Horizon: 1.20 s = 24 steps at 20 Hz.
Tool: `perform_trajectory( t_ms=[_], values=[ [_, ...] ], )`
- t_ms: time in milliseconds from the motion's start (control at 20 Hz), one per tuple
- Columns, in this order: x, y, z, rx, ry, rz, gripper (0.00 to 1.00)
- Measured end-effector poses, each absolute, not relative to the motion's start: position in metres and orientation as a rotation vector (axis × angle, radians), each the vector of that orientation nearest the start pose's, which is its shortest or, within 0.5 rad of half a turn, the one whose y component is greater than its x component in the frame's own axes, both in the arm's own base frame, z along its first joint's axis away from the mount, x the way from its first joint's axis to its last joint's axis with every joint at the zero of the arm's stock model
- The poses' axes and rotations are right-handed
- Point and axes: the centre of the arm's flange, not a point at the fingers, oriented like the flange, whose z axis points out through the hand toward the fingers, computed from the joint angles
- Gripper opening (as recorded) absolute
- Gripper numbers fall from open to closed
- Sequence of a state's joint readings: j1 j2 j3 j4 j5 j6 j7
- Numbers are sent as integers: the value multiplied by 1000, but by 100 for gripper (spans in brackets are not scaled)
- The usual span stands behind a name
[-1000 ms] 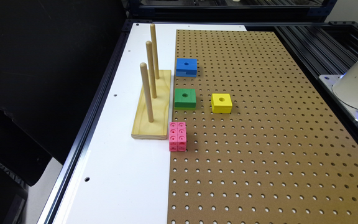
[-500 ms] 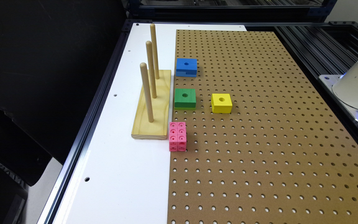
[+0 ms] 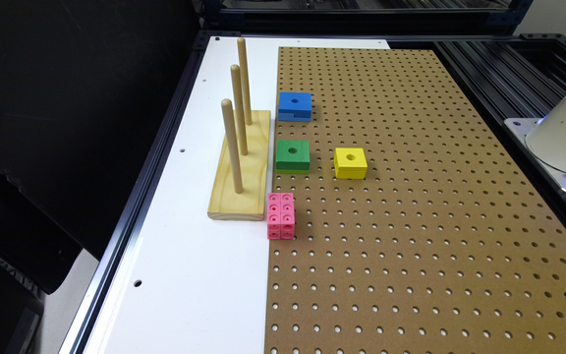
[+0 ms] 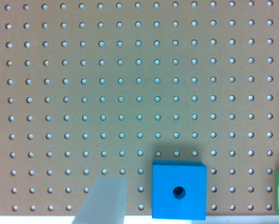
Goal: Pick up blue block.
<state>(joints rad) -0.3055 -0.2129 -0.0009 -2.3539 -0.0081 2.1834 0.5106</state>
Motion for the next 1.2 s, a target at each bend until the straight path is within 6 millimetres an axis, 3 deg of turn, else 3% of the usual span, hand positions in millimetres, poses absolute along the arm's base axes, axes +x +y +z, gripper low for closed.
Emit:
perform_trajectory(
  t_ms=[350, 750, 1200],
  values=[
    [471, -150, 366, -2889, 1242, -42, 100],
    [477, -152, 333, -2891, 1242, -13, 100],
    [490, -147, 334, -2898, 1217, -42, 100]
  ],
)
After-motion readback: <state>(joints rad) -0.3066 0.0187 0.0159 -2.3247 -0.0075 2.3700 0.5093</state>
